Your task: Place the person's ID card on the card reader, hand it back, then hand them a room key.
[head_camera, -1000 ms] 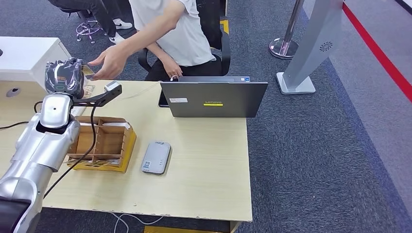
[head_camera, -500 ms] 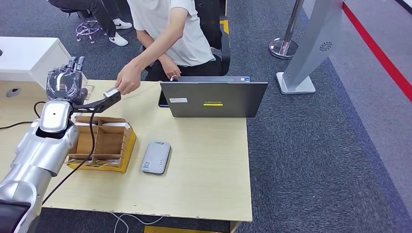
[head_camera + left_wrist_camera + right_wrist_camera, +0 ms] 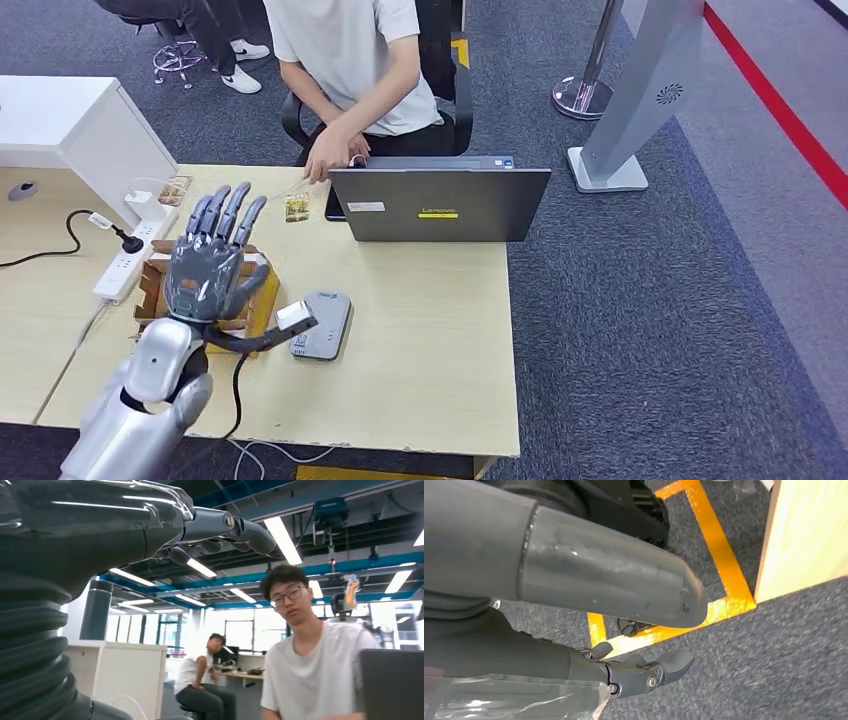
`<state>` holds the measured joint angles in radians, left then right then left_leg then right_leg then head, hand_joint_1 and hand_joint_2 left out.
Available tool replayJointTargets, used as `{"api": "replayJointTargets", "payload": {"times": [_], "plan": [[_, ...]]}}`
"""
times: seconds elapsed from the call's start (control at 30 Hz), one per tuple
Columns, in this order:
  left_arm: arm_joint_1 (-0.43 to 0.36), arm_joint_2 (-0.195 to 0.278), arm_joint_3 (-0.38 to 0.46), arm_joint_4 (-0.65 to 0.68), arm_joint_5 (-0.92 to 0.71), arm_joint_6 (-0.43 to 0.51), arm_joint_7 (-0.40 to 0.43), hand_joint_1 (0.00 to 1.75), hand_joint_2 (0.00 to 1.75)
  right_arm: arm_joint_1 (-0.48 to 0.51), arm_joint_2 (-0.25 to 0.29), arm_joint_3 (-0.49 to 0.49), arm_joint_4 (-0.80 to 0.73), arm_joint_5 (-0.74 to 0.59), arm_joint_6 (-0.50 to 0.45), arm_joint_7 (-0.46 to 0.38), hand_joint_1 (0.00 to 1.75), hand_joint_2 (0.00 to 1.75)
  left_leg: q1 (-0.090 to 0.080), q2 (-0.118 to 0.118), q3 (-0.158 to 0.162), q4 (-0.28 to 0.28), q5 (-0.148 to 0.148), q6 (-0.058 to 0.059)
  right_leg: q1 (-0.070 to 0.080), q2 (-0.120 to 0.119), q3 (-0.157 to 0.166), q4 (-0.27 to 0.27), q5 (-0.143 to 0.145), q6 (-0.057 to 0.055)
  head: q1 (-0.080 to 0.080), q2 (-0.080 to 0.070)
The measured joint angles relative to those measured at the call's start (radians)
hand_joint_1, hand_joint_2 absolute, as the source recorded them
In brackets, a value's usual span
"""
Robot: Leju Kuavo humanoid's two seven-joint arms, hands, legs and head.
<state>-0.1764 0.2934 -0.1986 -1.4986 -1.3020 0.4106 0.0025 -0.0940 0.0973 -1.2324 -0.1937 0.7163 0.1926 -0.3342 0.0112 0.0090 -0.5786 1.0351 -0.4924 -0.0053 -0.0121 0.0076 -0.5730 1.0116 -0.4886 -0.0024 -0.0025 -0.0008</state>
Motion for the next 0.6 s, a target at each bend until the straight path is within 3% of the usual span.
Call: {"api": "replayJointTargets", "payload": {"times": [0.17,0.33,0.6], "plan": [[0.138,-0.017,-0.002,-0.131,0.0,0.02,-0.018,0.0,1.75,0.007,0.0,-0.005,0.0,0.0,-0.023,-0.001,0.0,0.0,0.0,-0.002,-0.001,0.0,0.0,0.0,0.0,-0.002,0.0,0.0,-0.001,0.001,0.0,0.0],[0.237,-0.022,-0.003,-0.204,0.004,-0.037,-0.026,0.0,1.75,0.012,0.0,-0.014,0.0,-0.007,-0.036,-0.002,0.0,0.0,0.0,-0.002,0.0,0.0,0.0,0.0,0.0,-0.003,0.001,0.0,-0.001,0.001,-0.001,0.0],[0.294,-0.024,-0.002,-0.235,-0.003,-0.117,-0.01,0.0,1.75,0.014,0.0,-0.017,0.0,-0.003,-0.041,-0.002,0.0,0.0,0.0,-0.004,-0.001,0.0,0.0,0.0,0.0,-0.004,0.001,0.0,-0.001,0.001,-0.001,0.0]]}}
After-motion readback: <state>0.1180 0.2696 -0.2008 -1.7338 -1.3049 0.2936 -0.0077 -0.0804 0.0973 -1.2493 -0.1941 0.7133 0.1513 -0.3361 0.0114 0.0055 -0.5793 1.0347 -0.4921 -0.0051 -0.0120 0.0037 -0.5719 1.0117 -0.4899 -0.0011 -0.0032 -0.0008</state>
